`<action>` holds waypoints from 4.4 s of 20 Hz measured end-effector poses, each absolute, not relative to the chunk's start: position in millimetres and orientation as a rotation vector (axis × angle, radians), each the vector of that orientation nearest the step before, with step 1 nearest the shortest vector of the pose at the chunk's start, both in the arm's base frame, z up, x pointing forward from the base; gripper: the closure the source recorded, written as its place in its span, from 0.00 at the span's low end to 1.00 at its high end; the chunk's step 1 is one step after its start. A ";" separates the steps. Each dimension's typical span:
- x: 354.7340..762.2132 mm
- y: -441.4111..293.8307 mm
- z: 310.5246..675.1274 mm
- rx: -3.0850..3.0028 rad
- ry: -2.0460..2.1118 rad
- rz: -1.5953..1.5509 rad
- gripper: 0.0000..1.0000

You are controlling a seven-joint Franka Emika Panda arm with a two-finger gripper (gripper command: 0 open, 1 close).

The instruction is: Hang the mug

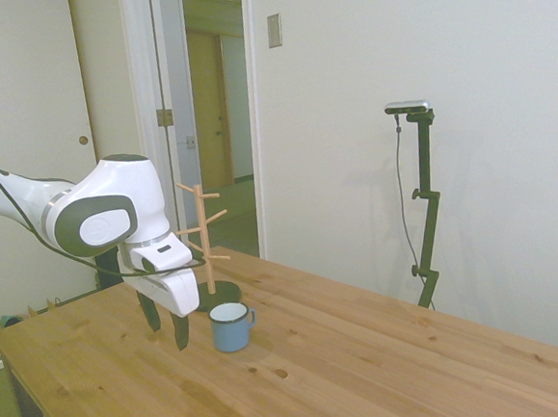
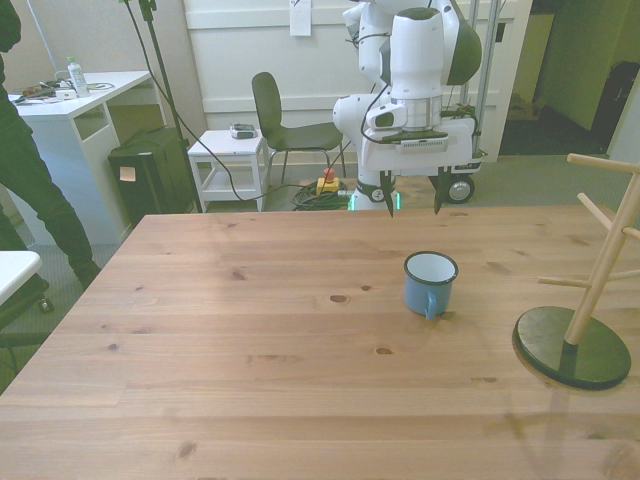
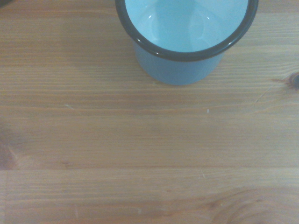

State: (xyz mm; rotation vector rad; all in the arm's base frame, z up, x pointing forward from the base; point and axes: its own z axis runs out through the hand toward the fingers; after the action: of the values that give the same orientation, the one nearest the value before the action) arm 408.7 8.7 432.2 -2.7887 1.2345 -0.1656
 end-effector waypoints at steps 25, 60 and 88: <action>505.6 -31.5 457.8 -2.451 1.712 -0.134 0.00; 568.4 -8.9 403.2 -2.498 1.768 -0.044 1.00; 565.4 -18.2 428.4 -2.602 1.656 -0.105 1.00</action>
State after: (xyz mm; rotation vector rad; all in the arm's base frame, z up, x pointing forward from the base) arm 565.4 -18.2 428.4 -2.6019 1.6565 -0.1048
